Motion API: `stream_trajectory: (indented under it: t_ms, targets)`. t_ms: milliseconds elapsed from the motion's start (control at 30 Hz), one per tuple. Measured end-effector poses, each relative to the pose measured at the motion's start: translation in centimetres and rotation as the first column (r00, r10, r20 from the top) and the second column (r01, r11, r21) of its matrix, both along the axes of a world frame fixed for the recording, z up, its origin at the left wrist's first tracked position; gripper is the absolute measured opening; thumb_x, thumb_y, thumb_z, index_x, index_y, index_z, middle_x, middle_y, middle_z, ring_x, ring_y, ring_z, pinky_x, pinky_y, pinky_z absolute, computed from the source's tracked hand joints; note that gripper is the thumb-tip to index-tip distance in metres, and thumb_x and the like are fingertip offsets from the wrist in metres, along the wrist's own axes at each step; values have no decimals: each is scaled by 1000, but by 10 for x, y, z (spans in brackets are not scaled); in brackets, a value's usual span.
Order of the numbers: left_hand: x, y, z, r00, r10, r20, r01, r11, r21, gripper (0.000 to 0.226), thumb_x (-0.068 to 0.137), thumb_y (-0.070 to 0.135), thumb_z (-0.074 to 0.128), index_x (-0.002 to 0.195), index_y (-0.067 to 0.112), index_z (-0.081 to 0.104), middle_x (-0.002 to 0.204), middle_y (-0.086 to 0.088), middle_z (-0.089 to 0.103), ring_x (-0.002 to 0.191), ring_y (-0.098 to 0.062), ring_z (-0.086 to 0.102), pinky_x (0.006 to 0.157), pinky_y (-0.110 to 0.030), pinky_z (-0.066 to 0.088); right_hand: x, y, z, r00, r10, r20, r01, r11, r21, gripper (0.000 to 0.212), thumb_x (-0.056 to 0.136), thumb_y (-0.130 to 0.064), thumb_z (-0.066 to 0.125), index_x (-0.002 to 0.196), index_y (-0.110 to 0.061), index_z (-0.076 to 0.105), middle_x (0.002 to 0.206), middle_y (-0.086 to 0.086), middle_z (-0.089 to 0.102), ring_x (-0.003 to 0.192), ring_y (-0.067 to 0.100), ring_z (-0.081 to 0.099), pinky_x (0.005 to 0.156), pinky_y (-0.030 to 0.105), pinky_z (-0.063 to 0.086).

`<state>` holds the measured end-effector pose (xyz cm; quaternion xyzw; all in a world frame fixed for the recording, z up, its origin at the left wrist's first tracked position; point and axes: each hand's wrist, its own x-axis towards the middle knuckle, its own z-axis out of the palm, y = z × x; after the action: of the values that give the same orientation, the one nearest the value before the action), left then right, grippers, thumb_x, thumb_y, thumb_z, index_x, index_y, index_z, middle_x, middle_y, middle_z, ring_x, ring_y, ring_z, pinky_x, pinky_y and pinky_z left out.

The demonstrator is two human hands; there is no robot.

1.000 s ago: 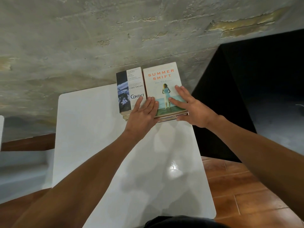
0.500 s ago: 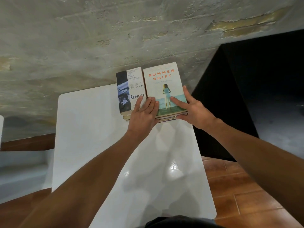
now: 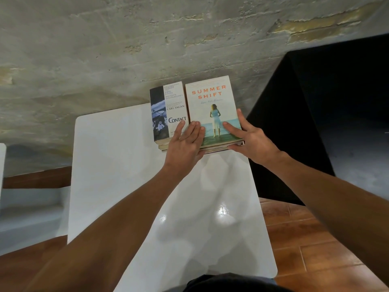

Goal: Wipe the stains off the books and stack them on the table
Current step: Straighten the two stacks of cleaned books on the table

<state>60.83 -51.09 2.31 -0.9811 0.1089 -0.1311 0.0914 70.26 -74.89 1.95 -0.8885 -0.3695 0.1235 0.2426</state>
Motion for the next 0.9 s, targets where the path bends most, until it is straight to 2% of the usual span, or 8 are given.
stream_trajectory:
  t_ms: [300,433,500,600,667,767,833,900]
  targets:
    - [-1,-2,0,1000,-7,-4,7,1000,-6,68,78,42,83,130,2,64,131,-15,66,128,-27,59,117,-50,28,-7,1,-2,998,-48,-37,47,998,-34,87,92,-16,70,155,-45,17,167,1,-12,139,23,44,105,38,44]
    - [3,-3,9,999,-5,-49,4,1000,-25,66,78,44,83,127,3,65,129,-15,67,126,-28,60,117,-51,23,-7,1,4,997,-43,-68,45,999,24,88,91,-12,71,154,-47,20,167,1,-11,140,23,43,105,40,47]
    - [2,1,11,997,-36,-63,30,995,-91,63,83,47,77,128,4,65,131,-15,66,128,-28,59,118,-52,22,-9,-2,8,993,-17,-114,23,999,50,88,91,-13,71,154,-48,21,166,-5,-14,142,20,39,105,36,47]
    - [-6,8,21,999,-6,-51,-10,945,-326,54,99,47,52,136,9,60,142,-11,59,134,-27,53,119,-54,23,-12,-7,14,975,-30,-221,55,992,109,74,94,-25,67,154,-44,28,166,-12,-8,142,15,37,102,33,50]
    - [-8,16,34,971,216,-103,-238,823,-515,51,107,42,36,145,12,51,151,-8,50,142,-25,44,122,-50,19,-12,-6,19,939,-90,-332,168,962,213,60,97,-36,59,152,-38,35,166,-5,13,139,12,41,99,39,53]
    - [4,38,44,772,529,-352,-604,439,-665,49,109,35,31,146,7,44,155,-15,42,145,-31,36,121,-44,19,-8,7,25,822,-152,-549,394,847,356,55,102,-40,51,154,-34,33,146,-2,53,125,16,60,89,42,59]
    - [15,49,48,589,561,-581,-772,177,-611,57,107,44,34,141,-1,44,146,-21,48,136,-37,45,107,-42,36,-2,17,25,686,-274,-674,586,758,288,55,104,-42,46,155,-32,28,132,-4,63,111,15,68,86,43,60]
    - [23,52,48,441,438,-783,-850,-77,-521,68,103,56,39,139,-1,44,134,-19,54,119,-32,53,87,-37,41,1,30,25,549,-354,-757,705,683,191,48,103,-47,44,149,-31,38,122,-4,67,102,15,71,85,46,60]
